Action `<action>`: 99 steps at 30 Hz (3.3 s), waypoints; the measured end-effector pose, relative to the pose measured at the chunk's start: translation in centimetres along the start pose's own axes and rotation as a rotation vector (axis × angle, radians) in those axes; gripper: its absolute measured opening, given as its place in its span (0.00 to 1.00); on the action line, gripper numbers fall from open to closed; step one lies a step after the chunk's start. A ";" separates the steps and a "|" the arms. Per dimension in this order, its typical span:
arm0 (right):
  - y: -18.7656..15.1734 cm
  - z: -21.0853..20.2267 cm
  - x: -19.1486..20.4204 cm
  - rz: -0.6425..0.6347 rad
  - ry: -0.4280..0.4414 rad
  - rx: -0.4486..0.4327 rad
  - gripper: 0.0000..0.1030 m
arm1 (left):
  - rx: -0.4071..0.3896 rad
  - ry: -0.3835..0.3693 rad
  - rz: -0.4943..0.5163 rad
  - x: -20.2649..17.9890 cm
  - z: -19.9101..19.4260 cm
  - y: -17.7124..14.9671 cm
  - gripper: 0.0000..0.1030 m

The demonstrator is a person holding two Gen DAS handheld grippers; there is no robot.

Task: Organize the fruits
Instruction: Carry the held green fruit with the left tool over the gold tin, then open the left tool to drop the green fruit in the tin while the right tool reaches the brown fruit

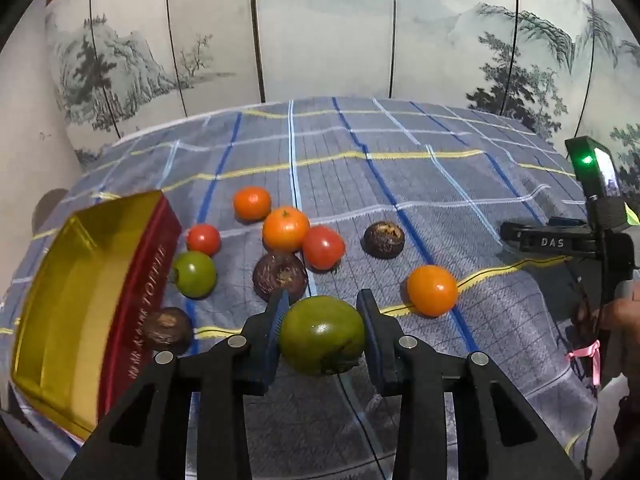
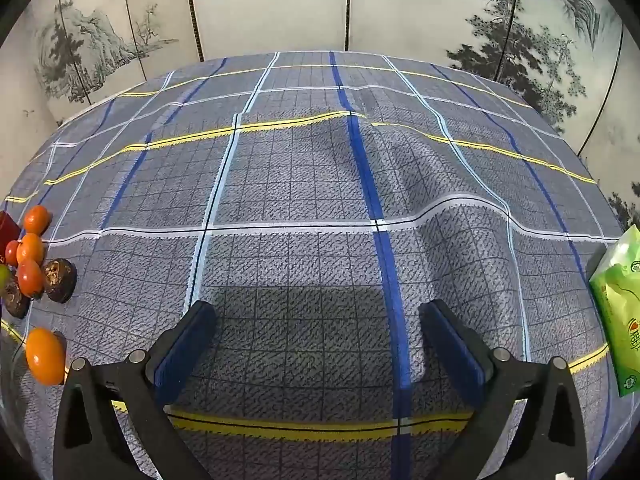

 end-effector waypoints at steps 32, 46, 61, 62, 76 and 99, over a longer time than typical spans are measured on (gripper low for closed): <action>-0.1 0.0 0.1 0.002 -0.001 0.003 1.00 | 0.057 0.250 -0.052 17.7 -4.4 0.7 0.36; 0.0 -2.1 1.0 -0.058 0.030 -0.076 0.97 | 0.131 0.282 -0.004 22.8 0.5 0.8 0.36; -5.2 -15.9 16.5 -0.404 0.614 -0.202 0.98 | 0.214 0.302 0.028 26.5 5.5 1.4 0.37; -5.6 -16.3 16.8 -0.412 0.637 -0.192 0.98 | 0.217 0.304 0.030 26.7 5.7 1.4 0.37; -8.7 -16.5 24.4 -0.557 0.759 -0.082 0.98 | 0.238 0.356 0.063 29.0 7.7 2.0 0.57; -9.4 -9.7 34.4 -0.850 0.763 0.103 0.49 | 0.032 0.290 -0.127 23.8 -8.1 -2.8 0.86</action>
Point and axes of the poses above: each gripper's, at about its wrist camera, not at the fingertips, and z roughly the way its jaws point, x to its left, y to its top, the point moved 7 cm from there along z, roughly the way its jaws point, and after that the axes turned 7 degrees about z, right-handed, at the moved point
